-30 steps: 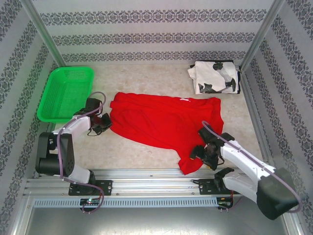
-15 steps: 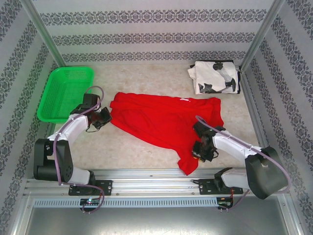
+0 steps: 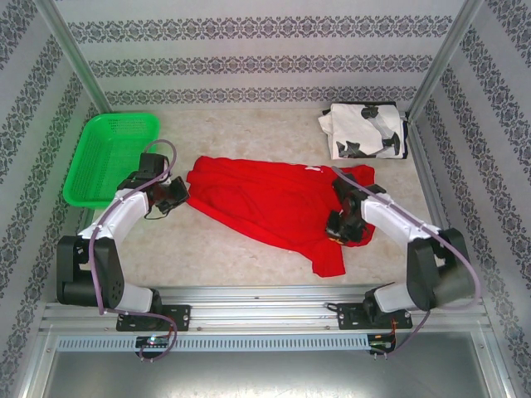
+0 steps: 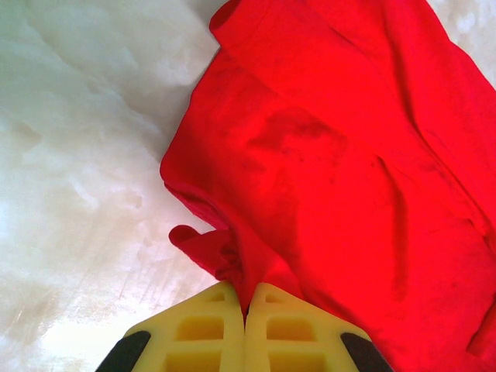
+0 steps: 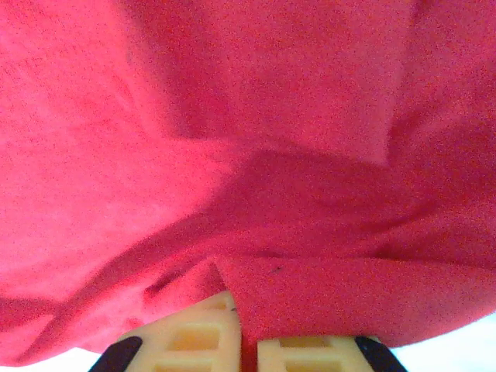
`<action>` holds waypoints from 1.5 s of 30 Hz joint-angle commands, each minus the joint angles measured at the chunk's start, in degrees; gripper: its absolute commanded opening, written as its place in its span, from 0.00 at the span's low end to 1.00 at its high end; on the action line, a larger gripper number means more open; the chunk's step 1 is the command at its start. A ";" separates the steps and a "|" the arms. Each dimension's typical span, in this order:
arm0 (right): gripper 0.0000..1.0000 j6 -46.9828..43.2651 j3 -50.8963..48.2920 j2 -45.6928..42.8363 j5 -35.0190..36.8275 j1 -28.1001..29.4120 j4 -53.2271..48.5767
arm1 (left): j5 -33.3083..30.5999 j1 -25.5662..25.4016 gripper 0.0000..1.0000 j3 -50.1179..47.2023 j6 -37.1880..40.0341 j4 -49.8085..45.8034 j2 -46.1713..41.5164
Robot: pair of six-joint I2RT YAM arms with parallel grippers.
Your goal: Fold and stack the t-shirts
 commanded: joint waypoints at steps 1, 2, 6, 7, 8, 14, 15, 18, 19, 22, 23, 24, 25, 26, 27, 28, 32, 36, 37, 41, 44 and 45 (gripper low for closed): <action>0.23 -4.42 3.01 4.61 -1.38 -0.17 -2.17 | -0.34 0.62 0.00 1.23 1.79 -1.32 0.88; 0.26 -4.27 3.59 4.99 -1.30 -0.17 -2.17 | -0.20 0.62 0.00 1.19 1.85 -1.34 0.89; 0.51 -1.80 2.85 -2.27 1.19 -0.12 -3.12 | -0.22 0.62 0.00 1.12 2.59 -1.58 0.54; 0.56 -1.27 2.02 -5.42 1.32 -0.17 -3.59 | -0.05 0.62 0.00 0.93 2.60 -1.44 0.45; 0.59 -0.64 0.77 -8.22 1.20 -0.14 -4.12 | 0.13 0.62 0.00 0.74 2.47 -1.30 0.40; 0.58 7.03 -9.22 -24.13 -2.35 -0.13 -10.84 | 0.66 0.62 0.00 -0.23 2.02 -0.48 -0.09; 0.55 8.80 -11.53 -26.13 -3.13 0.09 -11.16 | 0.74 0.62 0.00 -0.19 2.05 -0.46 -0.09; 0.45 12.32 -16.69 -29.98 -3.05 0.87 -11.76 | 1.00 0.63 0.00 -0.20 2.13 -0.37 -0.17; 0.44 12.94 -17.90 -30.37 -3.13 0.98 -11.27 | 1.04 0.62 0.00 -0.20 2.24 -0.46 -0.13; 0.38 13.41 -19.81 -29.55 -2.39 1.33 -9.60 | 1.18 0.62 0.00 -0.20 2.58 -0.54 -0.09; 0.37 13.38 -20.31 -28.95 -2.13 1.33 -9.00 | 1.20 0.62 0.00 -0.19 2.60 -0.55 -0.09; 0.36 13.36 -20.74 -28.26 -1.92 1.32 -8.25 | 1.32 0.62 0.00 -0.19 2.68 -0.54 -0.09; 0.35 13.36 -21.01 -27.63 -1.56 1.35 -7.19 | 1.34 0.62 0.00 -0.21 2.81 -0.55 0.00; 0.34 13.54 -20.97 -27.17 -0.87 1.33 -6.31 | 1.32 0.62 0.00 -0.18 2.79 -0.55 0.00; 0.33 13.71 -20.78 -26.64 -0.46 1.09 -5.50 | 1.35 0.63 0.00 -0.19 2.87 -0.50 0.01; 0.31 13.41 -19.98 -26.18 0.58 1.07 -5.86 | 1.29 0.62 0.00 -0.19 2.87 -0.46 0.00; 0.30 12.46 -19.24 -24.95 -0.39 0.63 -4.15 | 1.45 0.62 0.00 -0.50 2.87 -0.02 0.09; 0.31 12.94 -18.60 -23.35 -0.41 1.73 -3.43 | 1.46 0.62 0.00 -0.70 2.87 -0.02 -0.06; 0.32 12.85 -18.33 -22.76 -0.33 2.02 -3.43 | 1.53 0.63 0.00 -0.69 2.86 0.03 -0.09; 0.36 13.21 -17.05 -20.34 1.02 3.29 -4.53 | 1.64 0.62 0.00 -0.82 2.80 0.18 -0.17; 0.37 14.20 -16.13 -18.53 2.20 4.35 -4.87 | 1.72 0.62 0.00 -1.05 2.68 0.42 -0.12; 0.37 14.57 -15.87 -18.01 2.50 4.76 -4.90 | 1.82 0.64 0.00 -1.08 2.57 0.49 -0.17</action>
